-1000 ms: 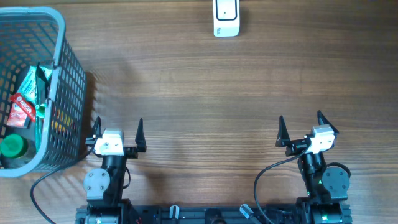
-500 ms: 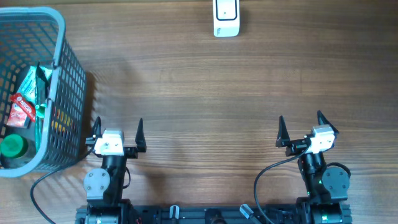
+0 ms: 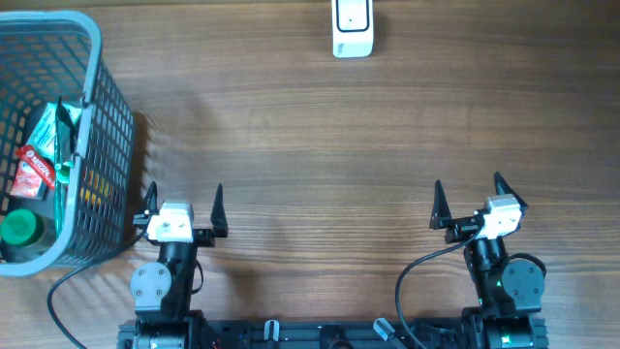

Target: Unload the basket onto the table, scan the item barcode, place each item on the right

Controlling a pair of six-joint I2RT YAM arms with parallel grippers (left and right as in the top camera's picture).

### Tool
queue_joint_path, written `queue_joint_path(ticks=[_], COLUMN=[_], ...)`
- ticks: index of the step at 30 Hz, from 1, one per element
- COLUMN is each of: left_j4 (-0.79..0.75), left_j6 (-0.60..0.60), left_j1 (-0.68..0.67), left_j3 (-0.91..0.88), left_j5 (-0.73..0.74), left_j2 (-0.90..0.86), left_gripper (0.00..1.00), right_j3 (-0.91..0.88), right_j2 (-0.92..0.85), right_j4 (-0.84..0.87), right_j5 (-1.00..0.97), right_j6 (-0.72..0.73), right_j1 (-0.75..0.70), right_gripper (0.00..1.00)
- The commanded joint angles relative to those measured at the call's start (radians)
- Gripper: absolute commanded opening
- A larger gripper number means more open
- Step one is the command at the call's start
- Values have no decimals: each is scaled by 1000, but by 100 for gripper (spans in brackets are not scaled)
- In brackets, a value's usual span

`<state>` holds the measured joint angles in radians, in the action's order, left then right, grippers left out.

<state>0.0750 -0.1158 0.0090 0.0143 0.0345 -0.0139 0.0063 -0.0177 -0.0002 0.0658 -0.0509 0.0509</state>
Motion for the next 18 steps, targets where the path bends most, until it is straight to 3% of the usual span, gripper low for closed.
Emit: queue_joint_path(ticks=[1, 11, 14, 18], left_j4=[0, 0, -80, -85], left_j6=[-11, -11, -89, -87], left_j1=[9, 9, 9, 9], left_j3=[-8, -8, -8, -8], left_j5=[-10, -10, -10, -21], left_j2=[9, 9, 9, 9], left_gripper=[100, 100, 100, 100], right_j3=[-1, -1, -1, -1], right_j2=[0, 0, 0, 0], right_j4=[1, 1, 1, 1], right_j5=[-14, -14, -14, -14], right_j6=[-9, -9, -10, -9], right_j1=[5, 5, 5, 5], right_gripper=[100, 100, 100, 100])
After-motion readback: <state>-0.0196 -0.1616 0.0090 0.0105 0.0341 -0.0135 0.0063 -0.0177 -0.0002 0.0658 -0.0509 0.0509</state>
